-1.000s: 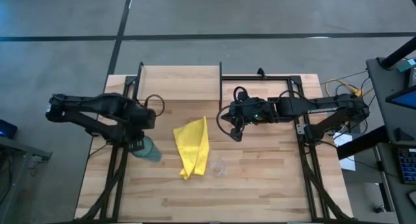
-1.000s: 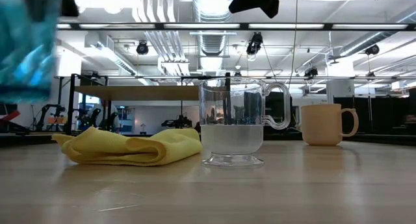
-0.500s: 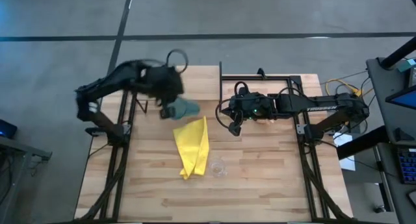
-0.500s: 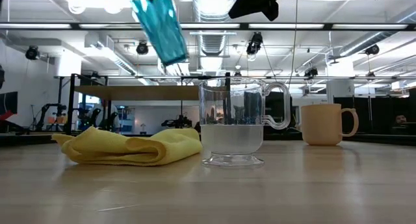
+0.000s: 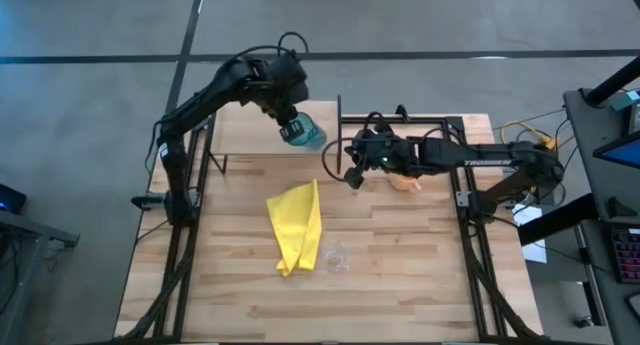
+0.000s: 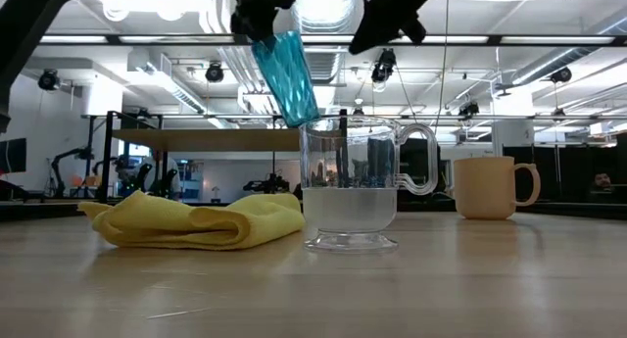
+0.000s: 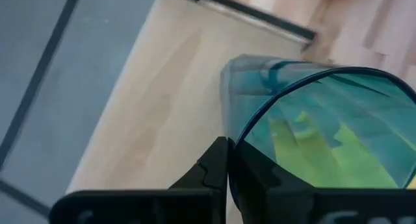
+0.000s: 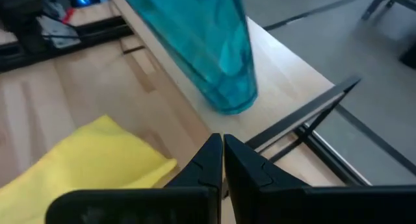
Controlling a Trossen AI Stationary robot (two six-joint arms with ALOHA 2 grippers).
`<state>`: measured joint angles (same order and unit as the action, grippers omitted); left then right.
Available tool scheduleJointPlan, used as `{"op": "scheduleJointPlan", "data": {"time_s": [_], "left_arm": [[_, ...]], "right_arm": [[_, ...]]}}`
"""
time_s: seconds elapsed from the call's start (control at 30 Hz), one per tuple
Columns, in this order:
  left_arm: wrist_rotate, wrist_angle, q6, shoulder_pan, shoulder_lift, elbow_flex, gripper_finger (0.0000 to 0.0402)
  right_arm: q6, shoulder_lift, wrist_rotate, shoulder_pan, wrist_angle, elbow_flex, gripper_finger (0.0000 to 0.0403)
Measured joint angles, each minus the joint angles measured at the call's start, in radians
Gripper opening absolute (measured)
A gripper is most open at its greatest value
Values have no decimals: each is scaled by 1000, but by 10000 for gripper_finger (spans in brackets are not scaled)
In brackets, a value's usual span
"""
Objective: Stack small to large cups/mugs on shelf
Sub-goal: Put the blue cup on the shelf
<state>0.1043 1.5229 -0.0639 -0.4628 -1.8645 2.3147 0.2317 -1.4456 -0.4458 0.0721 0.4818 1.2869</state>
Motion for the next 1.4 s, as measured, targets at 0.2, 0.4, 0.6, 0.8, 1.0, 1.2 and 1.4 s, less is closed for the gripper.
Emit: {"op": "scheduleJointPlan", "data": {"time_s": [0.2, 0.4, 0.6, 0.8, 1.0, 1.2, 1.4], "left_arm": [[13, -60, -6, -27, -9, 0, 0], [13, -55, -6, -28, 2, 4, 0], [-1, -37, -59, -28, 3, 3, 0], [-18, -42, -78, -28, 2, 3, 0], [-45, -92, -85, -28, 2, 2, 0], [-47, -101, -85, -29, 2, 1, 0], [-51, -150, -85, -48, 2, -34, 0]], "right_arm": [[-28, -79, 1, 61, -78, -2, 9], [-76, -130, 54, 119, -279, -1, 9], [-52, -152, 113, 174, -303, -1, 9], [-44, -161, 126, 237, -323, -1, 9], [-5, -210, 328, 305, -439, -1, 9], [31, -264, 421, 323, -432, -1, 9], [40, -269, 425, 323, -415, -1, 8]]}}
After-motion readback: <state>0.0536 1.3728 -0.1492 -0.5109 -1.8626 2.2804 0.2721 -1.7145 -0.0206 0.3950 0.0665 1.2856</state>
